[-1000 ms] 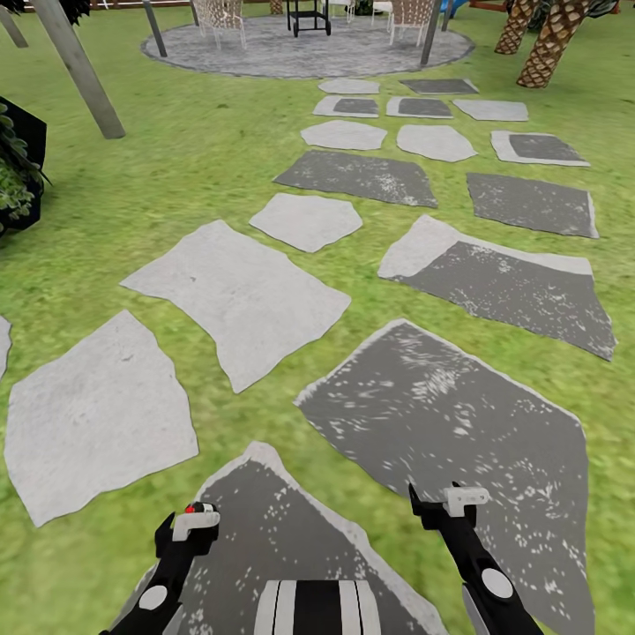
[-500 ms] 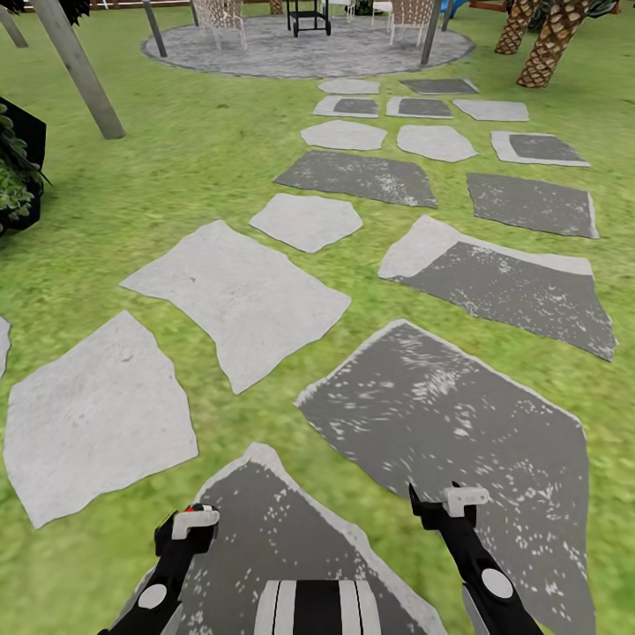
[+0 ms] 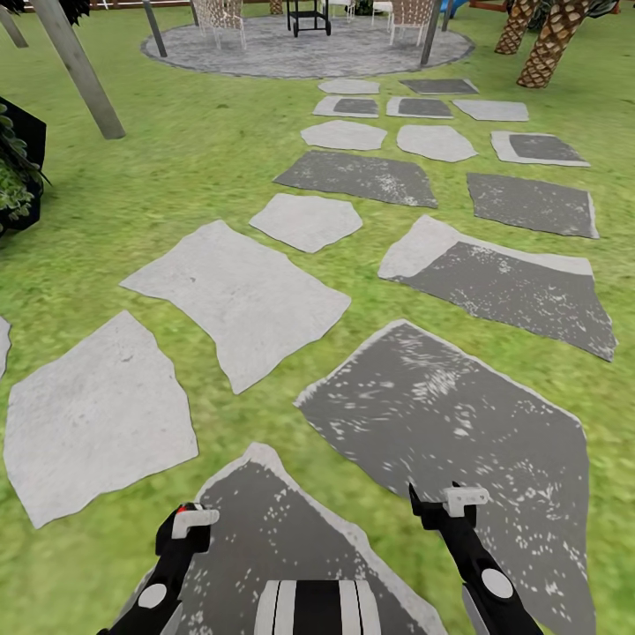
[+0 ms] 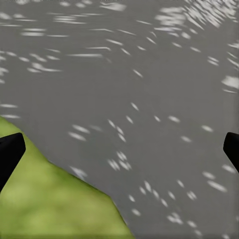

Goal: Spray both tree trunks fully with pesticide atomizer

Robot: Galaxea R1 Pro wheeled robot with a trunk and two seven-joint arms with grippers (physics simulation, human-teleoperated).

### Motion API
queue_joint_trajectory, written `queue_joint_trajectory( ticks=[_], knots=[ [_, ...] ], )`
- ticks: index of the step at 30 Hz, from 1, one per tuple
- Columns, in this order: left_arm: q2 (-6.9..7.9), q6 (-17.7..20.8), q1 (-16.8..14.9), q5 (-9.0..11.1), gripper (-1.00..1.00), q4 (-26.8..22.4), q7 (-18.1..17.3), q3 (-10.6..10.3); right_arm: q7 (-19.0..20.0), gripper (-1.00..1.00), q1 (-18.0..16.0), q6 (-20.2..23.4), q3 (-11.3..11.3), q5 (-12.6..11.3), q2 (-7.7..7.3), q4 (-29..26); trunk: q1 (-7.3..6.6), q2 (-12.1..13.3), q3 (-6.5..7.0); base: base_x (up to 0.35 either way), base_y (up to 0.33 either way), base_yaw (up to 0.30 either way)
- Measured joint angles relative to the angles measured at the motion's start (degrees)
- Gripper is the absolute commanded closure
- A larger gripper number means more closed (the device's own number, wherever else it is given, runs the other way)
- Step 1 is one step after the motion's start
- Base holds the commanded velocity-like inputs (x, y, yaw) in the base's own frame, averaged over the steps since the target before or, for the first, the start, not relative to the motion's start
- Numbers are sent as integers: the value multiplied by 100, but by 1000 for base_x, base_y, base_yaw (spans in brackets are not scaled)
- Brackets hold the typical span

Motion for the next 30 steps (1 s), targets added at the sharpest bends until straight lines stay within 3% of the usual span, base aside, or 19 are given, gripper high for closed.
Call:
queue_joint_trajectory(
  ticks=[6, 30],
  knots=[
    [0, -1, 0, 0, 100, -3, 0, 0, 0, -100, 0, 0, -1, 1, 0, 0, 0, 0, 0, 0, 0, 0],
    [-8, 9, 0, 4, 100, -1, -5, -9, 0, -100, 0, 0, 3, 4, 0, 3, -62, 32, 531, 0, 0, 0]
  ],
)
